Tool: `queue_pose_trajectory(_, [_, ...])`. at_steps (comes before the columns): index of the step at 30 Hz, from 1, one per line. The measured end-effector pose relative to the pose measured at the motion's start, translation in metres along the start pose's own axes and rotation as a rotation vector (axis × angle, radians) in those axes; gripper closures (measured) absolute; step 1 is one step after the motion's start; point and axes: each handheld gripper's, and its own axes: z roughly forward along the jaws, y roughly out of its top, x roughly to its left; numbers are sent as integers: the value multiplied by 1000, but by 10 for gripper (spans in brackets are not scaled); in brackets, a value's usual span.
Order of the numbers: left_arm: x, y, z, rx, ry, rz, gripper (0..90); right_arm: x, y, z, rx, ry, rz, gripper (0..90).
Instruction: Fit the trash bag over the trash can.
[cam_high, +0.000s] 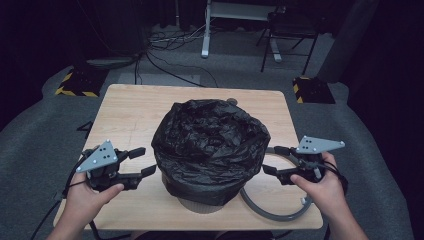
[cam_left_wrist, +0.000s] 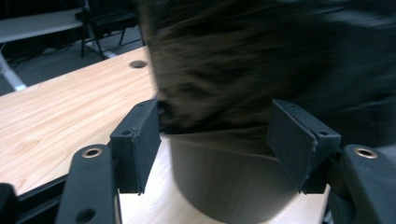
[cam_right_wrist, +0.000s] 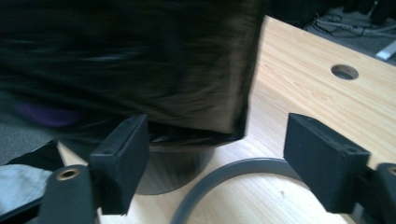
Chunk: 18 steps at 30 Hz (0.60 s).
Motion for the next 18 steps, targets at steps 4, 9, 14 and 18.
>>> queue_pose_trajectory(4, [-20, 0, -3, 15, -31, 6, 331, 18, -2, -8, -11, 9, -13, 171])
queue_pose_trajectory(9, [-30, 1, -1, 19, -44, 4, 301, 36, -2, -2, 1, 33, -46, 158])
queue_pose_trajectory(14, [-32, 1, 10, 34, -59, 5, 279, 46, 1, 13, 3, 75, -53, 158])
queue_pose_trajectory(18, [-33, -1, 19, 46, -74, 6, 282, 49, 1, 24, 3, 86, -49, 158])
